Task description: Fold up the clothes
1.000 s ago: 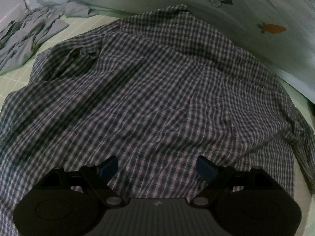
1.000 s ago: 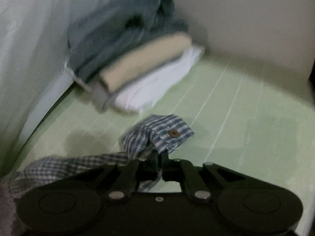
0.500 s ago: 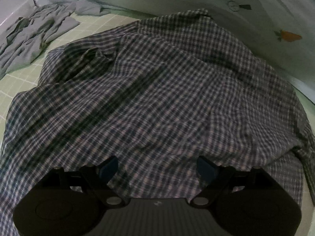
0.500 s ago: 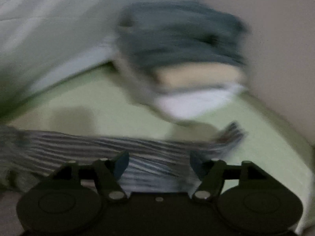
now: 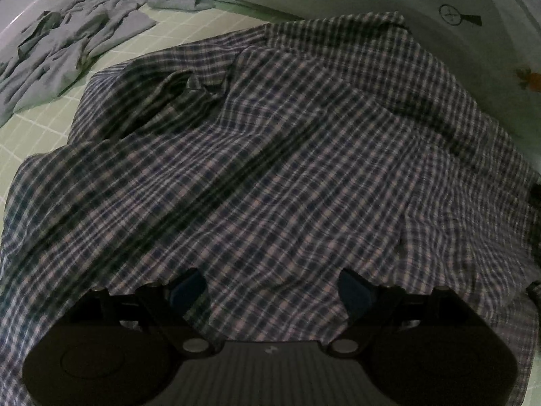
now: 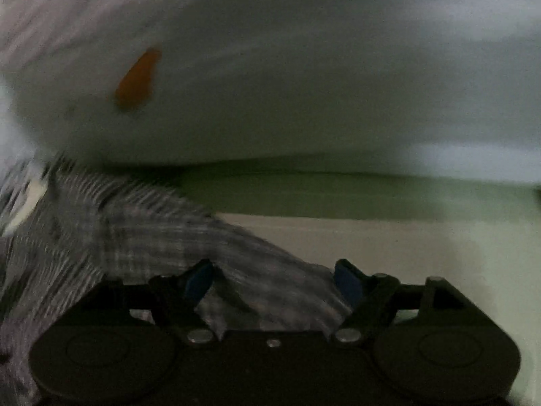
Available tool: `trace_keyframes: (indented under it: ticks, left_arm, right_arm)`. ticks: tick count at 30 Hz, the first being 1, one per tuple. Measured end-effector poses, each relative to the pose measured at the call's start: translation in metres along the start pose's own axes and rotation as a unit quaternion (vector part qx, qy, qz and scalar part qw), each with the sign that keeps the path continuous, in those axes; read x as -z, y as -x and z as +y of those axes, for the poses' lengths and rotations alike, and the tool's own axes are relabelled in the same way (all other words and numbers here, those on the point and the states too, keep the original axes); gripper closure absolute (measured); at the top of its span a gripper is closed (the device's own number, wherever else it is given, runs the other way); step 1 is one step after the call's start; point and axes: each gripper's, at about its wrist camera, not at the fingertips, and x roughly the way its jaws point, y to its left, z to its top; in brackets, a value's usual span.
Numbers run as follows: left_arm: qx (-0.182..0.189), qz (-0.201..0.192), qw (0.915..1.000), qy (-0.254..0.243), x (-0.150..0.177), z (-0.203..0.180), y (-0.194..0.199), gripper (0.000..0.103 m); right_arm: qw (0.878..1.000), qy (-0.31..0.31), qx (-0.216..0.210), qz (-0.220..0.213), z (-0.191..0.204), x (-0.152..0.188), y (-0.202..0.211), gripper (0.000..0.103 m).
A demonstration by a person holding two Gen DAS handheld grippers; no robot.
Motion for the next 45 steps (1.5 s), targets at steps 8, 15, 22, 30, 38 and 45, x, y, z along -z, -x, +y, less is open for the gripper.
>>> trace_keyframes:
  ticks: [8,15,22,30,38,45]
  left_arm:
    - [-0.005,-0.013,0.9998,-0.017,-0.008,0.004,-0.004,0.011]
    - [-0.005,-0.043,0.9991,-0.003,0.005,0.029,0.022,0.011]
    - [-0.002,-0.070,0.9970,0.033,0.044,0.060,0.062,0.011]
    - [-0.002,-0.080,0.9953,0.055,0.103,0.096,0.096,0.011]
    - [-0.009,-0.069,0.9966,0.044,0.155,0.120,0.113,0.011]
    - [-0.013,-0.062,0.9967,0.051,0.158,0.147,0.115,0.011]
  right_arm:
    - [0.997,-0.020,0.065,-0.025,-0.003,-0.053,-0.043,0.100]
    - [0.987,-0.071,0.128,-0.060,0.008,-0.001,0.040,0.023]
    - [0.986,-0.103,0.129,0.020,0.023,0.156,0.151,0.022]
    - [0.983,-0.131,0.101,0.083,0.057,0.243,0.205,0.022]
    - [0.984,-0.095,0.108,0.105,0.088,0.265,0.215,0.046]
    - [0.977,-0.124,0.143,0.102,0.079,0.275,0.234,0.102]
